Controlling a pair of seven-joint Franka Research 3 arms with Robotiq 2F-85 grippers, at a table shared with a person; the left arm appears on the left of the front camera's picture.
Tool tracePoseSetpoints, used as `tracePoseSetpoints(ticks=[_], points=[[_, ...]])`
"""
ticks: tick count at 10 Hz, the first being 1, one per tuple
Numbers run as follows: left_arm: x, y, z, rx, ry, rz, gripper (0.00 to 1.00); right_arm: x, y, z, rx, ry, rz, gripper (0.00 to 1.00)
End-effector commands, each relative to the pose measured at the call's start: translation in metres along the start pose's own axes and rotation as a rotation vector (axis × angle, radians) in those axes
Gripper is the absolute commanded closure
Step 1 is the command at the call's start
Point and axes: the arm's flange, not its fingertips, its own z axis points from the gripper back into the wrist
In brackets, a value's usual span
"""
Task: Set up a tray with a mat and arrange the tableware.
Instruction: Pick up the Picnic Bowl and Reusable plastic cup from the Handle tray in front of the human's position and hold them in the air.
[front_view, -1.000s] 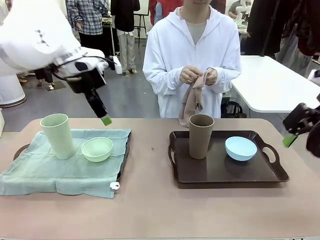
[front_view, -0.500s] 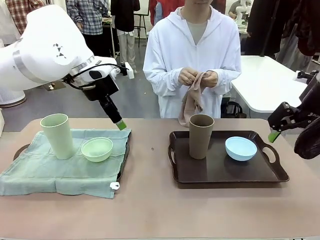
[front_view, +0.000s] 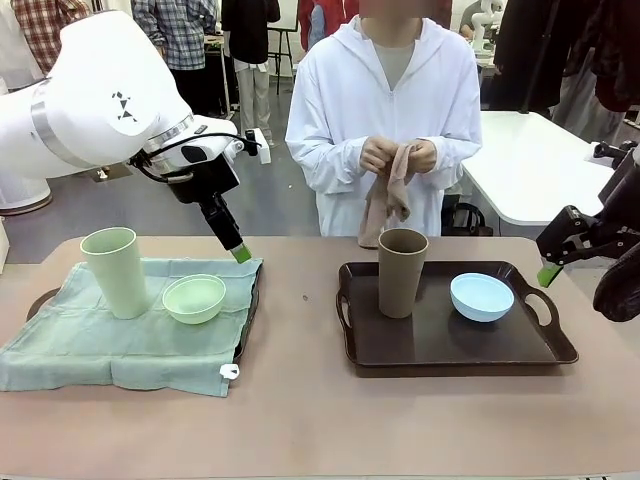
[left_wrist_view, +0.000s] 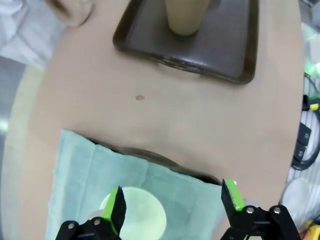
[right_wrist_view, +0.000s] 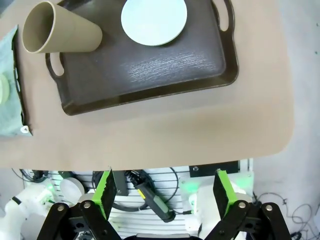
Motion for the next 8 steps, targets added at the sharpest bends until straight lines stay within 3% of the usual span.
tracePoseSetpoints(ticks=[1,5,7,8], points=[[0.037,0.013,-0.026,0.005,-0.027,-0.136,0.00,0.035,0.017,-0.010,-0.070,0.002,-0.026,0.00],[0.096,0.018,-0.068,-0.052,-0.177,-0.351,0.00,0.090,0.028,-0.052,-0.211,-0.015,-0.094,0.00],[0.105,0.022,-0.092,-0.138,-0.317,-0.452,0.00,0.099,0.026,-0.070,-0.219,-0.038,-0.118,0.00],[0.103,0.026,-0.105,-0.199,-0.370,-0.446,0.00,0.099,0.025,-0.077,-0.214,-0.036,-0.114,0.00]])
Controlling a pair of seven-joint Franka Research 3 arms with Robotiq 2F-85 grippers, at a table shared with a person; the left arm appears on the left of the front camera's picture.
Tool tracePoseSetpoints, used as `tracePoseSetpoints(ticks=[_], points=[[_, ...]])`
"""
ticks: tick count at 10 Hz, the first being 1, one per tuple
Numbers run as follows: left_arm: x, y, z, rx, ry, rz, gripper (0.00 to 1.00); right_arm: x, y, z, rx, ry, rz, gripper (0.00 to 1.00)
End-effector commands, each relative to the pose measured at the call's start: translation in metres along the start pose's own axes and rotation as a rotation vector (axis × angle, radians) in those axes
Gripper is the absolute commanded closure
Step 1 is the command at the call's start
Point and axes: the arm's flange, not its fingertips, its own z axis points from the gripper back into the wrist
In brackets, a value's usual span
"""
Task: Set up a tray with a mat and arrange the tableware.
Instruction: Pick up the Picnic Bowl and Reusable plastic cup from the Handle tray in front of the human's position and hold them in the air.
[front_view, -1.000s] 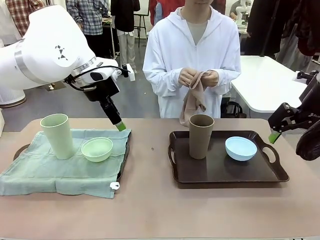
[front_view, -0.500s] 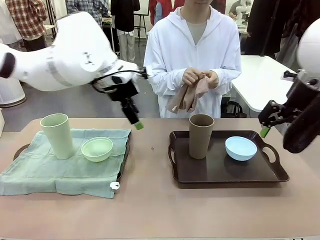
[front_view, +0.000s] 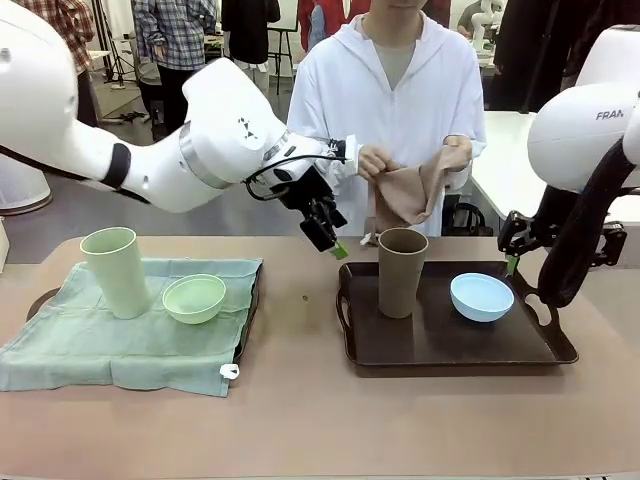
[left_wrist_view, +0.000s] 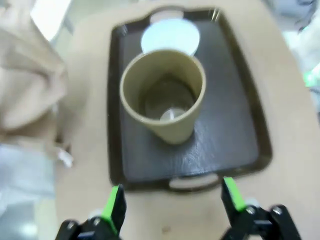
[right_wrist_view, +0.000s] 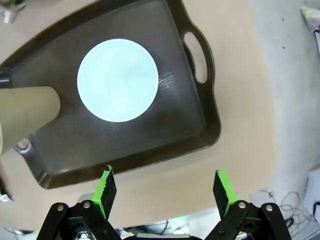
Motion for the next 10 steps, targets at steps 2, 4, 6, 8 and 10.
tracePoseSetpoints(ticks=[2,4,6,8,10], points=[[-0.033,0.008,-0.009,-0.137,-0.207,-0.008,0.00,-0.002,0.004,-0.006,0.029,-0.007,-0.012,0.00],[-0.019,0.009,-0.016,-0.080,-0.138,-0.008,0.00,0.001,0.000,-0.003,0.002,0.003,-0.005,0.00],[-0.019,0.009,-0.016,-0.080,-0.138,-0.008,0.00,0.001,0.000,-0.003,0.002,0.003,-0.005,0.00],[-0.024,0.009,-0.019,-0.097,-0.172,-0.018,0.00,0.001,-0.001,-0.003,0.010,0.007,-0.005,0.00],[-0.041,0.003,-0.033,-0.141,-0.233,-0.008,0.00,0.020,-0.004,-0.034,0.098,0.112,0.055,0.00]])
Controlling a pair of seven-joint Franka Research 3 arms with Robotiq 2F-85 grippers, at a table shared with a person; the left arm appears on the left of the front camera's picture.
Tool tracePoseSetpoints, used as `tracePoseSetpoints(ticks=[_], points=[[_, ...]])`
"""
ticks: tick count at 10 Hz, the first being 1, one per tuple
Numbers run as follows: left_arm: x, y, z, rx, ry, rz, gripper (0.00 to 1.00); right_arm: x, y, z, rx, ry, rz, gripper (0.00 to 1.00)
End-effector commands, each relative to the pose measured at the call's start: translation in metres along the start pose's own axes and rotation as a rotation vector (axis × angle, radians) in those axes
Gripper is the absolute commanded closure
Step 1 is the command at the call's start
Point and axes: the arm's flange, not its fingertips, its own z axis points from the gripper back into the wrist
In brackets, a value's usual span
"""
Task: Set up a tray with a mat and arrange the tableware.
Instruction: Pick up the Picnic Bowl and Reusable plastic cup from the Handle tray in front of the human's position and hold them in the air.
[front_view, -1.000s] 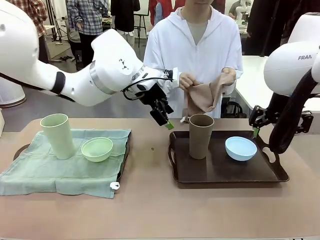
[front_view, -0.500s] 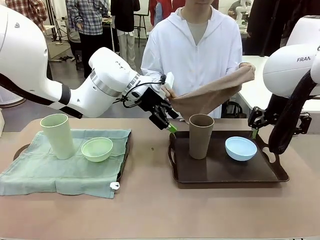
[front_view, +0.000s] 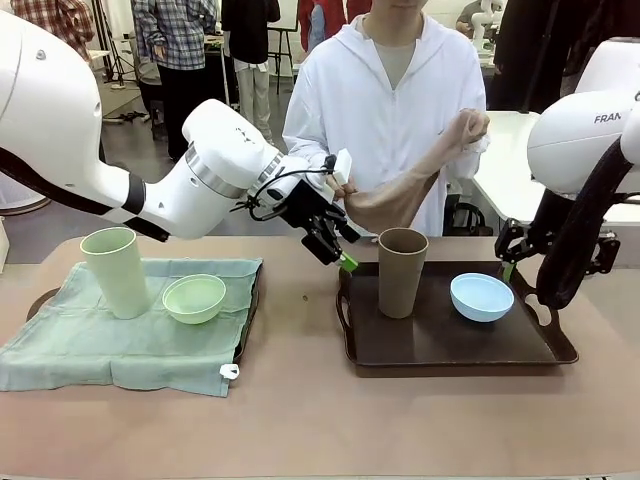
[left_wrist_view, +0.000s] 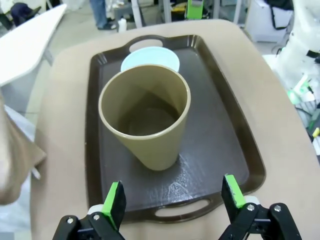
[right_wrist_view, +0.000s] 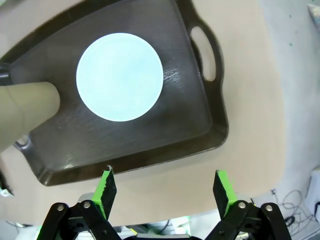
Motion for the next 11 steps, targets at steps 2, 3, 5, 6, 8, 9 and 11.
tracePoseSetpoints(ticks=[2,3,5,6,8,9,11], points=[[-0.018,-0.010,-0.008,0.006,-0.144,-0.019,0.00,0.030,-0.013,-0.028,0.042,0.043,0.071,0.00],[-0.025,-0.008,-0.014,0.004,-0.181,-0.019,0.00,0.038,-0.016,-0.036,0.040,0.040,0.072,0.00],[-0.030,-0.006,-0.026,0.012,-0.215,-0.005,0.00,0.053,-0.012,-0.052,0.028,0.030,0.087,0.00],[-0.034,-0.007,-0.033,0.006,-0.209,0.010,0.00,0.057,-0.009,-0.059,0.039,0.032,0.108,0.00],[-0.040,-0.004,-0.046,-0.013,-0.203,0.026,0.00,0.069,-0.004,-0.069,0.061,0.047,0.119,0.00],[-0.040,-0.001,-0.051,-0.027,-0.193,0.027,0.00,0.076,0.000,-0.072,0.071,0.050,0.106,0.00],[-0.043,0.007,-0.059,-0.037,-0.205,0.031,0.00,0.086,0.003,-0.079,0.078,0.057,0.081,0.00]])
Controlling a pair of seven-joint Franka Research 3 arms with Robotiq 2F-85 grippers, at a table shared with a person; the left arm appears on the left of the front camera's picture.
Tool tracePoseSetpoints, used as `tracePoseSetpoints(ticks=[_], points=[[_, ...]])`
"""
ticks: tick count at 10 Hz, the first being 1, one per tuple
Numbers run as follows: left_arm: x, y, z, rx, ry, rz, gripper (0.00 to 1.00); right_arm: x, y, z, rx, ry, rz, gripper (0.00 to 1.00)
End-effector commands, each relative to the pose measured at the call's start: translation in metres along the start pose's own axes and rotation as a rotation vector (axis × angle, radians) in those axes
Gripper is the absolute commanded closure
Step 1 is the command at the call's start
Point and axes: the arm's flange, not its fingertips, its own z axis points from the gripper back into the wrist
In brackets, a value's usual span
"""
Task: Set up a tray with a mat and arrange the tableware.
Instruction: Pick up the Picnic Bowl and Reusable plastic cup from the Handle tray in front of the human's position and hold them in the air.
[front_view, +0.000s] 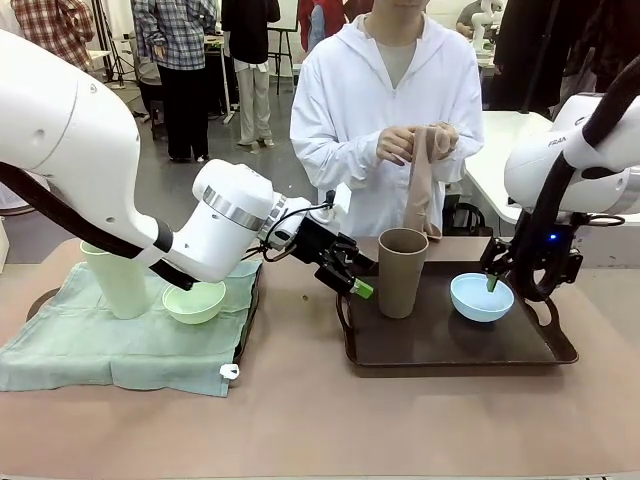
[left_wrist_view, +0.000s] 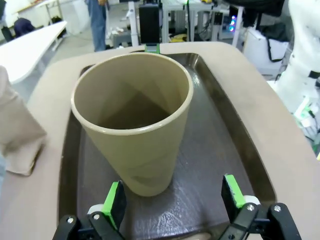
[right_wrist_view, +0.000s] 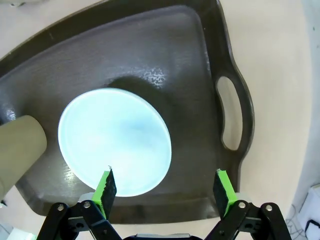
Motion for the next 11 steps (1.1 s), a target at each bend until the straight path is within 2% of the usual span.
tracePoseSetpoints(ticks=[1,4,11], points=[[0.001,0.012,-0.005,-0.010,-0.025,-0.021,0.00,0.011,0.004,-0.002,0.025,-0.009,-0.006,0.00],[-0.002,0.025,-0.009,0.012,-0.030,-0.023,0.00,0.016,0.010,-0.011,0.029,-0.005,0.004,0.00],[0.002,0.040,-0.034,-0.020,-0.022,-0.032,0.00,0.023,0.012,-0.027,0.037,0.010,0.004,0.00]])
